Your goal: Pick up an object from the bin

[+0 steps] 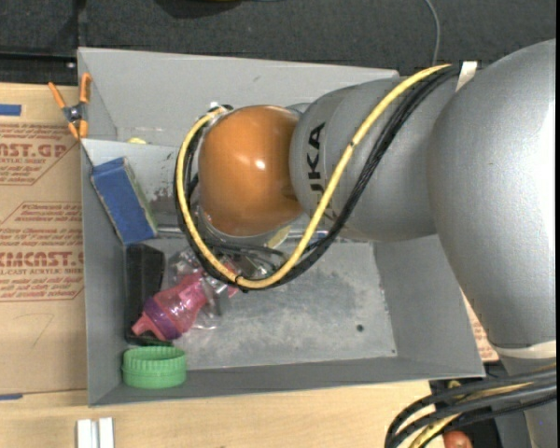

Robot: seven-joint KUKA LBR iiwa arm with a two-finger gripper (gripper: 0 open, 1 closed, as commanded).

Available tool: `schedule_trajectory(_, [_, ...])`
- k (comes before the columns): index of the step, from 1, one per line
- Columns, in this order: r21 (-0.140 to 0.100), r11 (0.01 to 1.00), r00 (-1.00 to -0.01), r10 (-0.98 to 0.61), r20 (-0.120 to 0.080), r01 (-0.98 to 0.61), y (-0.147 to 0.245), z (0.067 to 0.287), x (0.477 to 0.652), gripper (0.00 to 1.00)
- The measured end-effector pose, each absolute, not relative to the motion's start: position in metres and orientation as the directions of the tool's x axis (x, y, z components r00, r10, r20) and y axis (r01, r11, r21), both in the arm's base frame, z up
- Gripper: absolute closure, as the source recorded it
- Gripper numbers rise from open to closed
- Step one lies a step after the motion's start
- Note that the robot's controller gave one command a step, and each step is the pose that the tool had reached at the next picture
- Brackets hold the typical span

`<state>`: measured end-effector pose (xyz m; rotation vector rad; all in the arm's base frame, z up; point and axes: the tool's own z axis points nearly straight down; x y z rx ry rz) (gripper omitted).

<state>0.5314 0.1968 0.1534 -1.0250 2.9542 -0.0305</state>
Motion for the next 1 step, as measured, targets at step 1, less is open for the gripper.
schedule_trajectory(1, [-0.023,0.785,-0.785,-0.62,-0.007,-0.619,0.1968,0.1536,0.5313,1.0])
